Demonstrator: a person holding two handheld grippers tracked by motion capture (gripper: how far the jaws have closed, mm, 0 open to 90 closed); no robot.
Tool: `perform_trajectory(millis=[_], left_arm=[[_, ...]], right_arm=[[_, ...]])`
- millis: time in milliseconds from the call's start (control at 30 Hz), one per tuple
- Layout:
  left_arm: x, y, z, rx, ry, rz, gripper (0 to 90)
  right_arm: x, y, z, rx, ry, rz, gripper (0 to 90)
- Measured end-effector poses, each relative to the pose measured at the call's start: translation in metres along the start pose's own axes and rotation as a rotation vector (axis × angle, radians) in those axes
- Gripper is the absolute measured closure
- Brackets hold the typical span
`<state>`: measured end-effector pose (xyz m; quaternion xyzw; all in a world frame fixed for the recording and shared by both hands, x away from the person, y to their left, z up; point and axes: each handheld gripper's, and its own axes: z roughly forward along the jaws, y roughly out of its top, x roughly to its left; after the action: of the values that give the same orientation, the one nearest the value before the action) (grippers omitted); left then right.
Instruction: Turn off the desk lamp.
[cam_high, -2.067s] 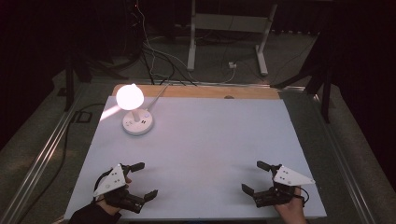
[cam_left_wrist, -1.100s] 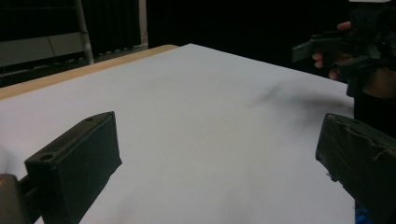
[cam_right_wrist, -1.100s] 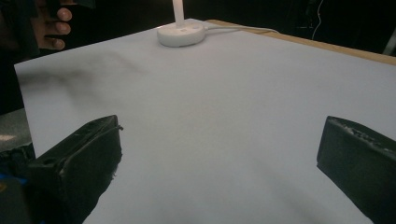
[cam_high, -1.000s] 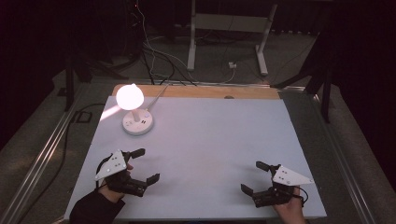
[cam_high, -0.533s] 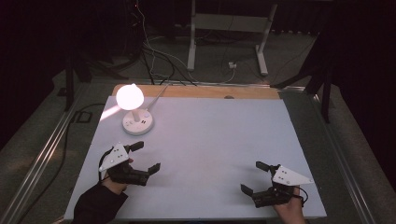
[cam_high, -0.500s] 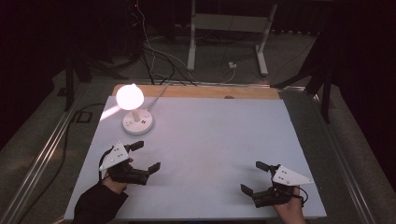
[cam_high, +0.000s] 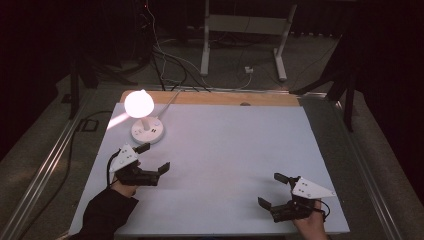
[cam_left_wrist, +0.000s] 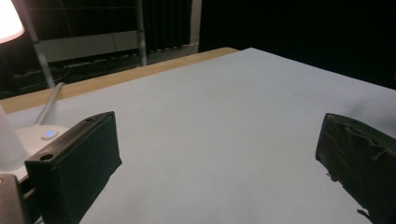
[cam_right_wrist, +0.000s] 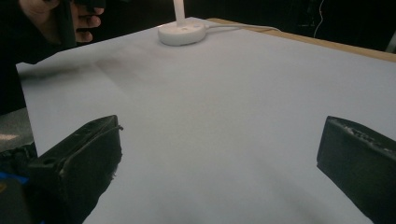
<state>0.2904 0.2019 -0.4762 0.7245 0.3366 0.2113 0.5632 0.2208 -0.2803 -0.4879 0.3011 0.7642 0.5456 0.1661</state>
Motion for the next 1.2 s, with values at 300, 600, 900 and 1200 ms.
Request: perform_trajectory(millis=[300, 600, 900, 1200], left_arm=[[0.010, 0.001, 0.007, 0.005, 0.039, -0.015, 0.6], [0.019, 0.001, 0.018, 0.009, 0.094, -0.026, 0.6], [0.037, 0.001, 0.026, 0.042, 0.196, -0.088, 1.3], [0.058, 0.001, 0.031, 0.116, 0.257, -0.145, 7.3]], right_arm=[[0.000, 0.000, 0.000, 0.002, 0.004, 0.002, 0.0], [0.000, 0.000, 0.001, 0.003, 0.005, 0.003, 0.0], [0.000, 0.000, 0.001, 0.007, 0.005, 0.002, 0.0], [0.000, 0.000, 0.001, 0.008, 0.007, 0.001, 0.0]])
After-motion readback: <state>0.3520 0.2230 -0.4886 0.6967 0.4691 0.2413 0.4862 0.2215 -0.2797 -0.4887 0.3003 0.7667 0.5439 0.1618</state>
